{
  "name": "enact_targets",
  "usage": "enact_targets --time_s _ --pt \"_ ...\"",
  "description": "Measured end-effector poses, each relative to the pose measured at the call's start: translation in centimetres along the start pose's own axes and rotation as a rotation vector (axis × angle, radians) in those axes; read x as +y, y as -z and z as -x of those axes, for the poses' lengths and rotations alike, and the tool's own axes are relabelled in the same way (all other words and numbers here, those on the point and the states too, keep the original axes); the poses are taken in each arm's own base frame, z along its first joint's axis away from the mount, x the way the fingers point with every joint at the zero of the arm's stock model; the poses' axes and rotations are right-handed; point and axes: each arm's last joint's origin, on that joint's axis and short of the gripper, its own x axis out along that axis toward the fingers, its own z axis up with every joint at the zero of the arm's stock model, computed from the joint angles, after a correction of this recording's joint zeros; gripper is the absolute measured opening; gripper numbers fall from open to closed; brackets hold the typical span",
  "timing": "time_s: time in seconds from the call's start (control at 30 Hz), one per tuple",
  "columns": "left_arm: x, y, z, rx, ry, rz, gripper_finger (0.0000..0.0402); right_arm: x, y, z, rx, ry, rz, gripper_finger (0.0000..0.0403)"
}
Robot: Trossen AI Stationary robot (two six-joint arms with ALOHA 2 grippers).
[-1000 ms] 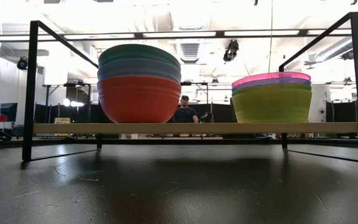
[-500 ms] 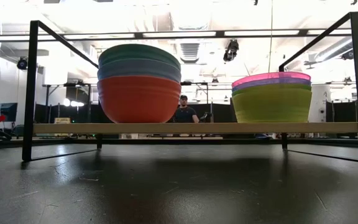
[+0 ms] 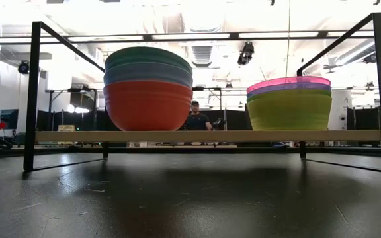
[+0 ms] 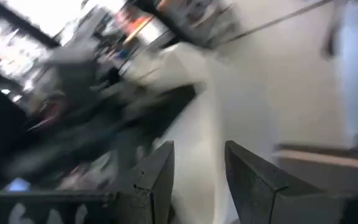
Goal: Place and stack bowls onto a shelf
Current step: Stack the white bowl on top of the green bowl on the shelf
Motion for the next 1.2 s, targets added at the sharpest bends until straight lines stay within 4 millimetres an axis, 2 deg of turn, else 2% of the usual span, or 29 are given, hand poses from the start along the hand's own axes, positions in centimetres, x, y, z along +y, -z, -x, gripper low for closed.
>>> enact_targets --time_s 0.17,0.3,0.37,0.5,0.63,0.8,0.93,1.07,1.2 --pt "1.2 0.3 0.7 0.151 -0.158 0.000 0.0120 0.1 0.3 0.0 0.021 -0.012 -0.068 0.0011" --pt "0.8 0.5 0.7 0.172 -0.120 0.017 0.0120 0.3 0.0 0.4 0.008 -0.008 -0.062 0.0010" --pt "0.7 0.5 1.3 0.237 -0.120 0.029 0.0120 0.2 0.3 0.5 0.030 0.004 -0.073 0.0010" --pt "1.0 0.0 3.6 0.392 -0.170 0.111 0.0120 0.0 0.5 1.3 0.060 0.072 -0.073 0.0010" --pt "1.4 -1.5 6.7 0.416 -0.212 0.267 0.0118 -0.9 0.6 2.6 0.082 0.182 -0.048 0.0010" --pt "1.4 -2.6 10.3 0.449 -0.249 0.502 0.0114 -3.4 0.6 4.6 0.076 0.329 -0.012 0.0010" --pt "0.5 -2.8 12.4 0.556 -0.274 0.655 0.0114 -6.5 1.1 5.8 0.092 0.522 -0.027 0.0010" --pt "-0.5 -2.6 13.1 0.656 -0.261 0.726 0.0114 -9.6 0.9 7.2 0.022 0.640 -0.039 0.0010" --pt "-1.3 -2.5 13.3 0.714 -0.233 0.779 0.0113 -11.8 1.0 8.2 -0.030 0.703 -0.043 0.0011"
